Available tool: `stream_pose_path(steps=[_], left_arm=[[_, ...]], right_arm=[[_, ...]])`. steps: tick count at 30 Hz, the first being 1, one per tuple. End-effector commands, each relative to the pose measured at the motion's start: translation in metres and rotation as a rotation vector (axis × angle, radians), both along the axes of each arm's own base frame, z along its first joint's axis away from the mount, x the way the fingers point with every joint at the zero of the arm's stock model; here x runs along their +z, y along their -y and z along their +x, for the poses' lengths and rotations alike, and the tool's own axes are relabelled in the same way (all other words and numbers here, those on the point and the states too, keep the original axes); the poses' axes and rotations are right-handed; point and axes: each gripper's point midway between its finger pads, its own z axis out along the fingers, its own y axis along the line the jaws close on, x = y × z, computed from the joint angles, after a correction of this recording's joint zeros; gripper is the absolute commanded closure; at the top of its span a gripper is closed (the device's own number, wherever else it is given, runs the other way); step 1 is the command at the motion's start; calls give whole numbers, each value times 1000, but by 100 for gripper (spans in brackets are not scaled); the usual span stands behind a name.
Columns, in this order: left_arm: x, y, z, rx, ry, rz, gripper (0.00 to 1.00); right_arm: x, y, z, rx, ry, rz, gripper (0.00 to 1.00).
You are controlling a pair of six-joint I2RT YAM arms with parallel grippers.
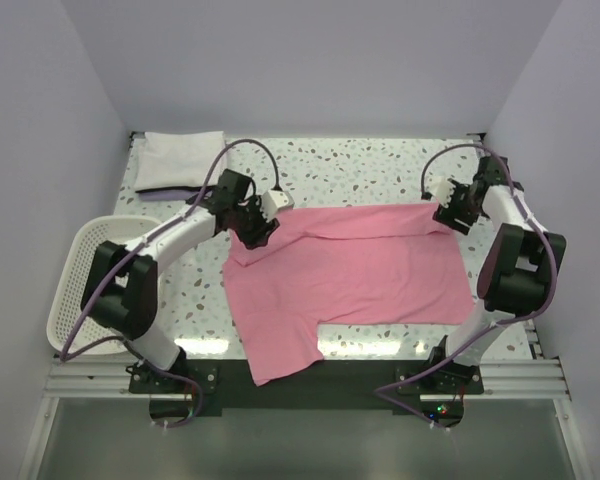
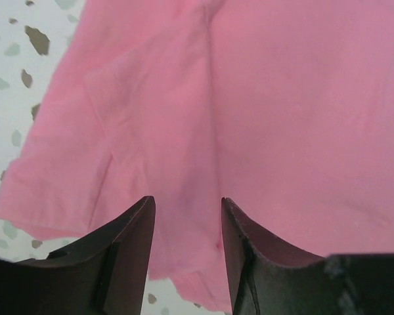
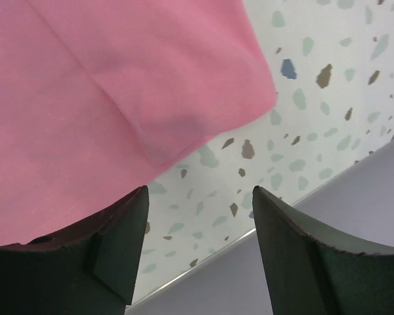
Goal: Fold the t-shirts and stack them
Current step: Fold the tshirt
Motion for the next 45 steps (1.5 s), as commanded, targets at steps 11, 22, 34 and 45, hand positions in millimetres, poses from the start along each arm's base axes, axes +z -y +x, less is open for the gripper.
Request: stream_pose_path(steps=[11, 22, 34, 45], left_arm=[[-31, 34, 88, 208, -86, -61, 50], [-29, 24, 113, 266, -59, -62, 48], [-49, 34, 107, 228, -159, -72, 51], [-10, 53, 96, 140, -96, -158, 80]], right_arm=[[10, -28, -19, -202, -234, 252, 43], [-1, -27, -29, -208, -265, 243, 45], [-3, -22, -23, -225, -258, 224, 48], [-8, -19, -23, -232, -268, 212, 49]])
